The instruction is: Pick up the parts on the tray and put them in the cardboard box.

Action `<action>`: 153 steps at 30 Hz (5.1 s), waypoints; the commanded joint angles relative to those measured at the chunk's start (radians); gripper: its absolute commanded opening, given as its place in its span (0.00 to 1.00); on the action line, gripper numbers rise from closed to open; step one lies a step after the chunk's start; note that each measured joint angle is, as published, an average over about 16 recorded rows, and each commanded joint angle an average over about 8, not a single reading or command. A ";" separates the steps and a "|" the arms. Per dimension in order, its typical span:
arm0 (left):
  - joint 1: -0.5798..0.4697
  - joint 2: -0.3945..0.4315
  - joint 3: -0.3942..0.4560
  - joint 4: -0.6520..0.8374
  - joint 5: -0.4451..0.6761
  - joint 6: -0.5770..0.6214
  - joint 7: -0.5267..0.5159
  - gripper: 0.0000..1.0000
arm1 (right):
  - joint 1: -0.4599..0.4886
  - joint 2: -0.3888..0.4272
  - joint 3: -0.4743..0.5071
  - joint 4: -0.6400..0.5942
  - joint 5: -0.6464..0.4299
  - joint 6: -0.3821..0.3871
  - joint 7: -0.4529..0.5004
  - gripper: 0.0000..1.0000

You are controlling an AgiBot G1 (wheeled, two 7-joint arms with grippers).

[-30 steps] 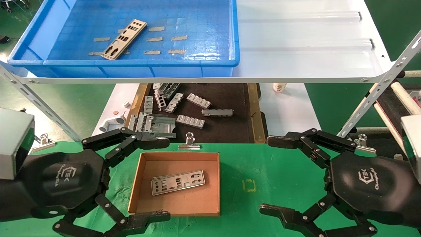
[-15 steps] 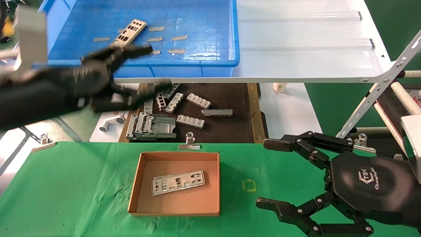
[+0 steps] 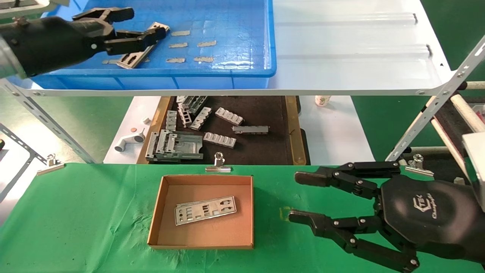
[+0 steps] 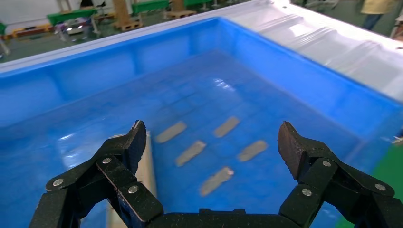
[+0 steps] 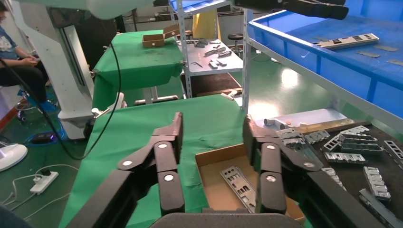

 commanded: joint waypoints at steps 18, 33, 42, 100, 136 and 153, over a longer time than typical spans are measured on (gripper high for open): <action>-0.234 0.130 0.088 0.404 0.151 -0.052 0.106 1.00 | 0.000 0.000 0.000 0.000 0.000 0.000 0.000 0.00; -0.260 0.172 0.085 0.494 0.150 -0.134 0.151 0.04 | 0.000 0.000 0.000 0.000 0.000 0.000 0.000 0.00; -0.258 0.190 0.083 0.522 0.148 -0.199 0.140 0.00 | 0.000 0.000 0.000 0.000 0.000 0.000 0.000 0.00; -0.262 0.055 0.134 0.216 0.075 0.501 0.407 0.00 | 0.000 0.000 0.000 0.000 0.000 0.000 0.000 0.00; 0.204 0.081 0.461 -0.143 0.133 0.137 0.467 0.00 | 0.000 0.000 0.000 0.000 0.000 0.000 0.000 0.00; 0.217 0.126 0.465 -0.060 0.148 0.082 0.485 0.82 | 0.000 0.000 0.000 0.000 0.000 0.000 0.000 0.00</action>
